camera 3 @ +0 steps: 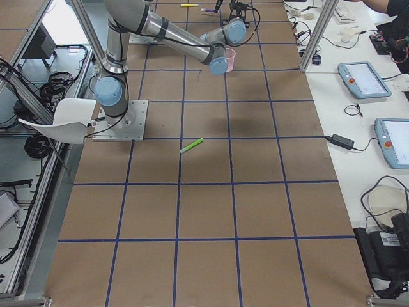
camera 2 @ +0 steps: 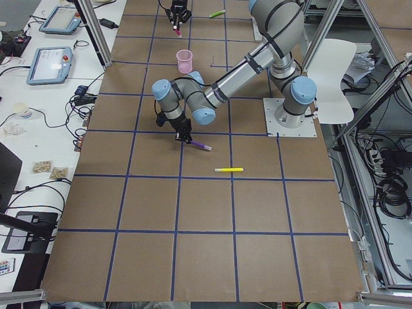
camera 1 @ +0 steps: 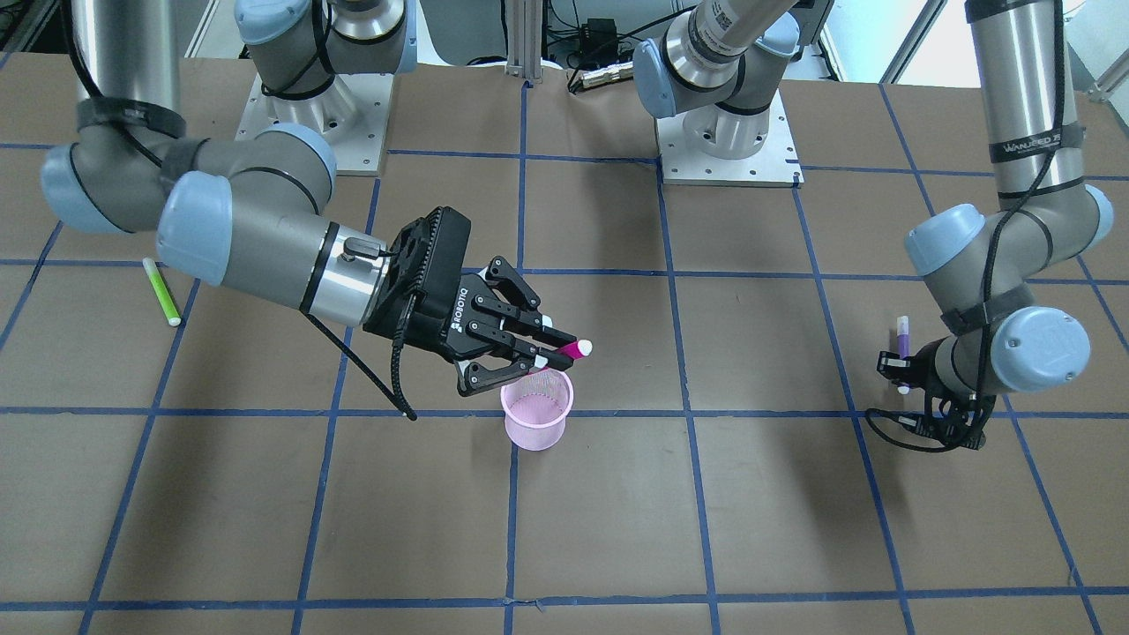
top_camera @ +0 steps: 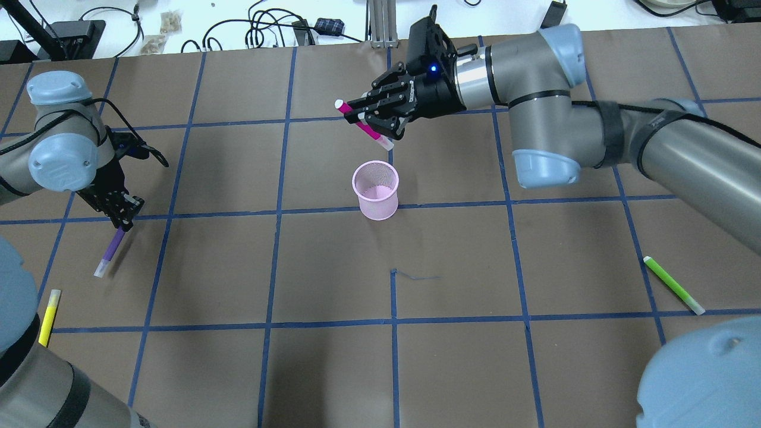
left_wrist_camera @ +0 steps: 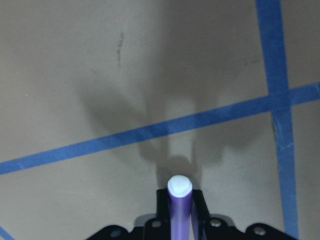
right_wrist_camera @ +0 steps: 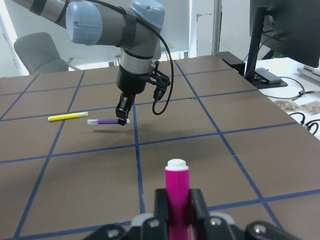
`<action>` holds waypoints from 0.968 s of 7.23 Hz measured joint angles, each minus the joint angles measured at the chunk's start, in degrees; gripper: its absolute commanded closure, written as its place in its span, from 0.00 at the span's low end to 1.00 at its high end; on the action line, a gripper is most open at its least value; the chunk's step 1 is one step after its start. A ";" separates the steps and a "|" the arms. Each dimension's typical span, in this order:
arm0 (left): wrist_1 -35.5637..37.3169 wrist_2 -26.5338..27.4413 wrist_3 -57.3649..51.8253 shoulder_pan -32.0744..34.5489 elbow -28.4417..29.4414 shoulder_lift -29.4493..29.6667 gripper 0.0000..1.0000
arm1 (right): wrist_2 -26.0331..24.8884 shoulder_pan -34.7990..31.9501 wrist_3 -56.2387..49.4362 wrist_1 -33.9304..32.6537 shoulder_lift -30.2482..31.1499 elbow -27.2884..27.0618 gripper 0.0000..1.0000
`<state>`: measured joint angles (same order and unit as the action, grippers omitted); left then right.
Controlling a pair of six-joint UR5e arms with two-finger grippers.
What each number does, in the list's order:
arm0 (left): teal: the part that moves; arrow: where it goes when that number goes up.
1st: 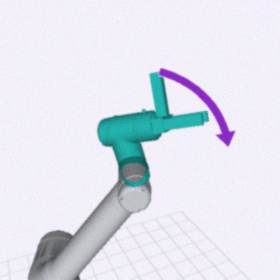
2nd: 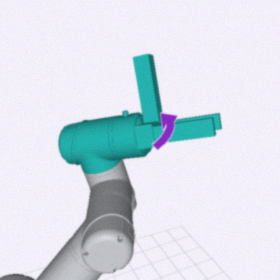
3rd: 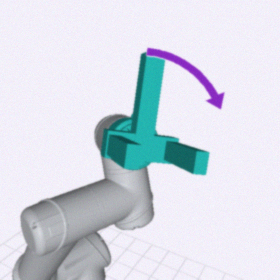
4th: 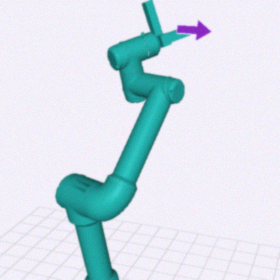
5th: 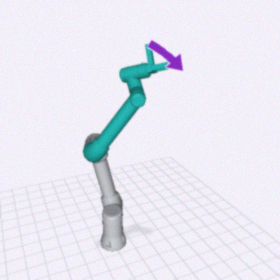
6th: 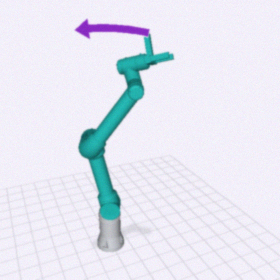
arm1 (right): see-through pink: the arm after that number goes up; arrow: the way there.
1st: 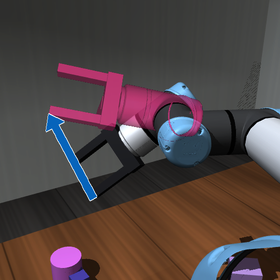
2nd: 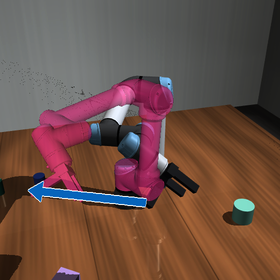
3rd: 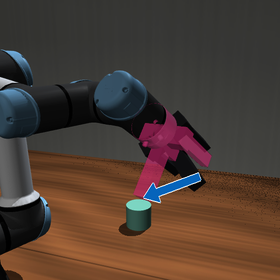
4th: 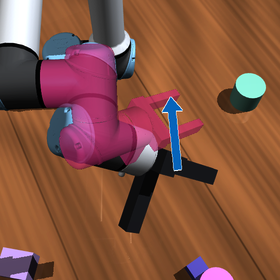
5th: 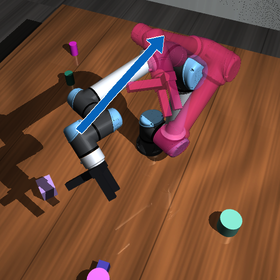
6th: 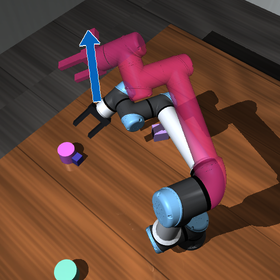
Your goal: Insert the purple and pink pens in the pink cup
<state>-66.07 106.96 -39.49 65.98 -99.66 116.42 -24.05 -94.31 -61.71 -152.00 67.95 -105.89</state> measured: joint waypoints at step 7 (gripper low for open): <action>-1.05 -6.49 0.42 3.81 1.72 -5.53 1.00 | 0.90 -0.85 -0.06 -7.79 -4.83 -2.39 0.92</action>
<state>-67.13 100.47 -39.07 69.79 -97.94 110.88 -23.14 -95.17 -61.77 -159.79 63.13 -108.28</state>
